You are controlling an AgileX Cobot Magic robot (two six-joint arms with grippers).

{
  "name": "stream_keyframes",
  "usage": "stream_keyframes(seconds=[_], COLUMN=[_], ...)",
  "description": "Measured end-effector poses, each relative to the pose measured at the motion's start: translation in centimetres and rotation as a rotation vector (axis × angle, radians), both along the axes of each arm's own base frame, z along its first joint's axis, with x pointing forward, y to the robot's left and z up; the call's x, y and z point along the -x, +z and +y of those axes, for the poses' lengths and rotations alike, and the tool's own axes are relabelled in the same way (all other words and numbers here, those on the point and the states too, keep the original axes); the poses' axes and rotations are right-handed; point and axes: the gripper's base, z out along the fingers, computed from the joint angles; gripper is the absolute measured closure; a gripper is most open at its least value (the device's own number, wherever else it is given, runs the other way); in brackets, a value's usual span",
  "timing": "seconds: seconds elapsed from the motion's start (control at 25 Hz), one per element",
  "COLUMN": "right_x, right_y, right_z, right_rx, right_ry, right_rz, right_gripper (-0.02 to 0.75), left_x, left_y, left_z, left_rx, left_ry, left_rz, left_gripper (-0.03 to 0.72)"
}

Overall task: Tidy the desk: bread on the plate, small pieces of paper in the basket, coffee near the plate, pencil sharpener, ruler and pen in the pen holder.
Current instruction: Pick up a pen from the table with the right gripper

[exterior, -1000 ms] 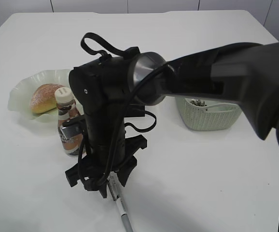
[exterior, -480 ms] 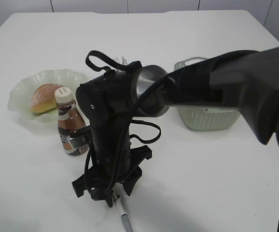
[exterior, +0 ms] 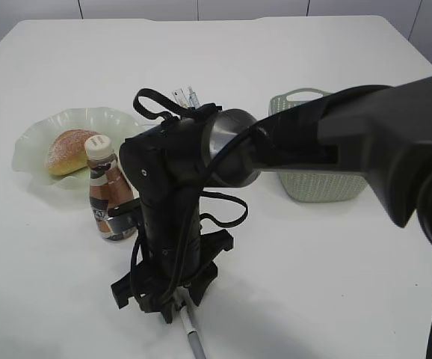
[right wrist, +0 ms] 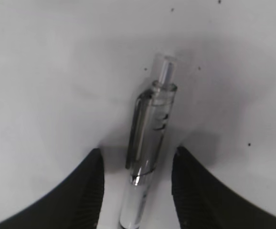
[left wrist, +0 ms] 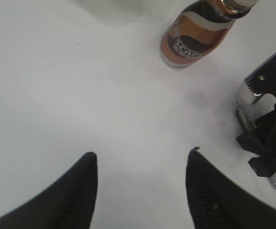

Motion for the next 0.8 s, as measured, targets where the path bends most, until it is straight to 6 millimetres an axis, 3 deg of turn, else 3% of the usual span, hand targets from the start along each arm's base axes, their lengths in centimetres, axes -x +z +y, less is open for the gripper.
stream_keyframes(seconds=[0.52,0.8], right_x=[-0.12,-0.15], right_y=[-0.30,-0.36], right_z=[0.09,0.06], right_rx=[-0.006,-0.001], right_ry=[-0.001,0.002], right_rz=[-0.009,-0.012], right_gripper=[0.406,0.550], left_x=[0.00,0.00], left_y=[0.00,0.00], left_z=[0.00,0.00], left_rx=[0.000,0.000], left_ry=[0.000,0.000], left_rz=[0.000,0.000], left_gripper=[0.255,0.255])
